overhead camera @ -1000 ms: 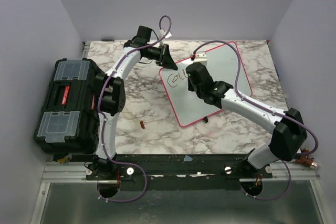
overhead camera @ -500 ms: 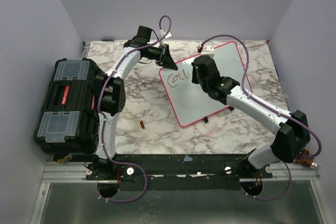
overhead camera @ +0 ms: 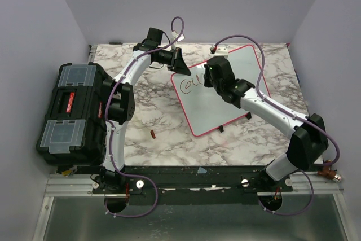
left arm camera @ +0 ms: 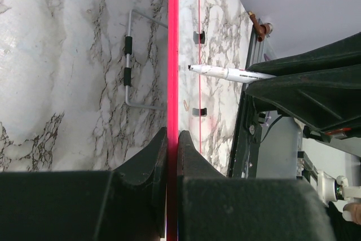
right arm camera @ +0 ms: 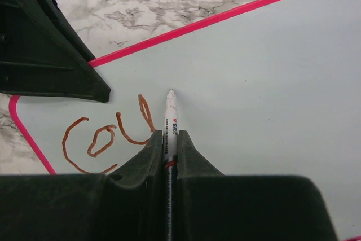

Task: Write a sentence on the whiteboard

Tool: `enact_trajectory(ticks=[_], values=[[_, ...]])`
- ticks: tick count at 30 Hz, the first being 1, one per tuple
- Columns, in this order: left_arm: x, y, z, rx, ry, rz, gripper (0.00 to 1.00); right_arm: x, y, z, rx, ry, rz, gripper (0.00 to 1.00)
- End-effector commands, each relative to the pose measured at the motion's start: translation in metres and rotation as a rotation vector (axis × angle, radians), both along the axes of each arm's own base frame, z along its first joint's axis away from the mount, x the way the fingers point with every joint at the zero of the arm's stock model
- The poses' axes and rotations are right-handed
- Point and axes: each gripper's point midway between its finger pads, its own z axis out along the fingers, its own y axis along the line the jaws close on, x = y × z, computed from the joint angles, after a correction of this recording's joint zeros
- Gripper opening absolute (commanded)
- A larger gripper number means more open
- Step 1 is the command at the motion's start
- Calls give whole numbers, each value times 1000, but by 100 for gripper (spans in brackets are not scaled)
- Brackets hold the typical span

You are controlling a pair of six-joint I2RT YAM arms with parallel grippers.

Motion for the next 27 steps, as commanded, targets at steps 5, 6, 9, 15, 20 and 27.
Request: enact_trajectory(ticks=[5, 6, 9, 15, 20, 27], values=[[5, -2, 5, 3, -162, -28, 0, 8, 7, -5, 26, 8, 11, 1], [5, -2, 5, 2, -163, -29, 0, 8, 5, -7, 22, 13, 8, 1], [5, -2, 4, 2, -163, -29, 0, 3, 1, -19, 6, 36, 5, 1], [5, -2, 5, 1, -163, -30, 0, -9, -7, -40, -14, 78, 2, 1], [5, -3, 5, 1, -162, -30, 0, -17, -12, -52, -25, 106, 3, 1], [4, -2, 5, 2, -161, -29, 0, -28, -15, -60, -19, 135, 11, 1]])
